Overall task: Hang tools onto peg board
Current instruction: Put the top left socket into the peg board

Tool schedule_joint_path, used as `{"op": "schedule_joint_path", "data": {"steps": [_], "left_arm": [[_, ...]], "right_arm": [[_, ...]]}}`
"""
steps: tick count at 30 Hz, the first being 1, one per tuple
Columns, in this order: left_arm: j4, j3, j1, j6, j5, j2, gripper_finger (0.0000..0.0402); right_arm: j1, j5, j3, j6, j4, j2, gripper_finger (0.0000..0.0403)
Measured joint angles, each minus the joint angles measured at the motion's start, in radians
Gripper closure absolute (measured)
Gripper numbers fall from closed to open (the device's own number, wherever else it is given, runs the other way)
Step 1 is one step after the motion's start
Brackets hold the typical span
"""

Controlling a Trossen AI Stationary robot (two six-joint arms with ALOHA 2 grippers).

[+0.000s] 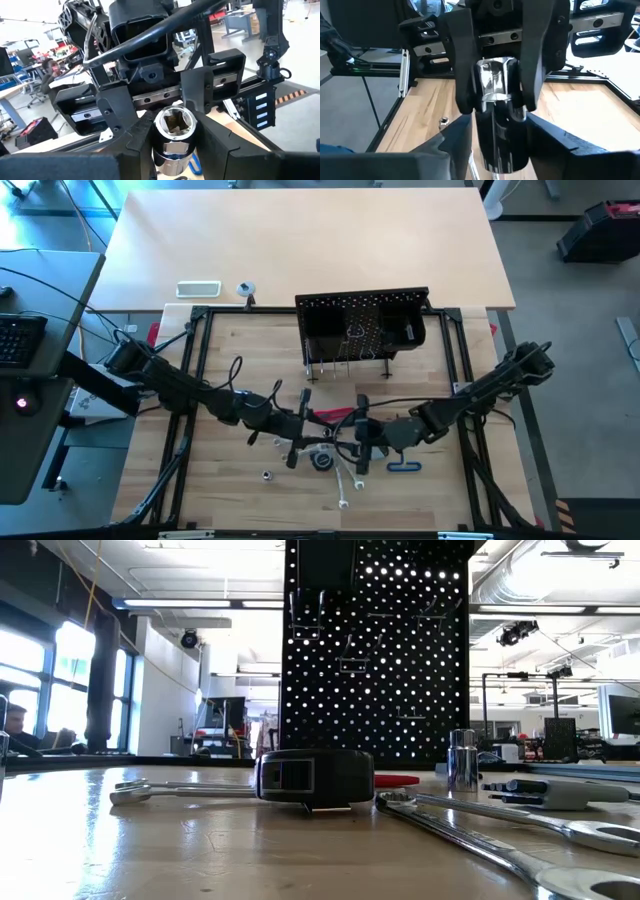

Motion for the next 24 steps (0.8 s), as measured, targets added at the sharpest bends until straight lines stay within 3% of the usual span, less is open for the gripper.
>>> {"op": "schedule_joint_path", "data": {"steps": [5, 16, 24], "left_arm": [[-0.018, 0.000, 0.001, -0.012, 0.002, 0.000, 0.0297], [-0.028, 0.001, 0.002, -0.021, 0.000, -0.001, 0.0296], [-0.018, 0.001, -0.004, 0.021, -0.047, -0.044, 0.0189]], "right_arm": [[0.001, -0.001, 0.000, -0.008, -0.011, 0.000, 0.0284], [0.005, 0.000, 0.000, -0.003, -0.012, 0.000, 0.0288], [0.048, 0.066, 0.013, 0.011, -0.089, -0.039, 0.0288]]}}
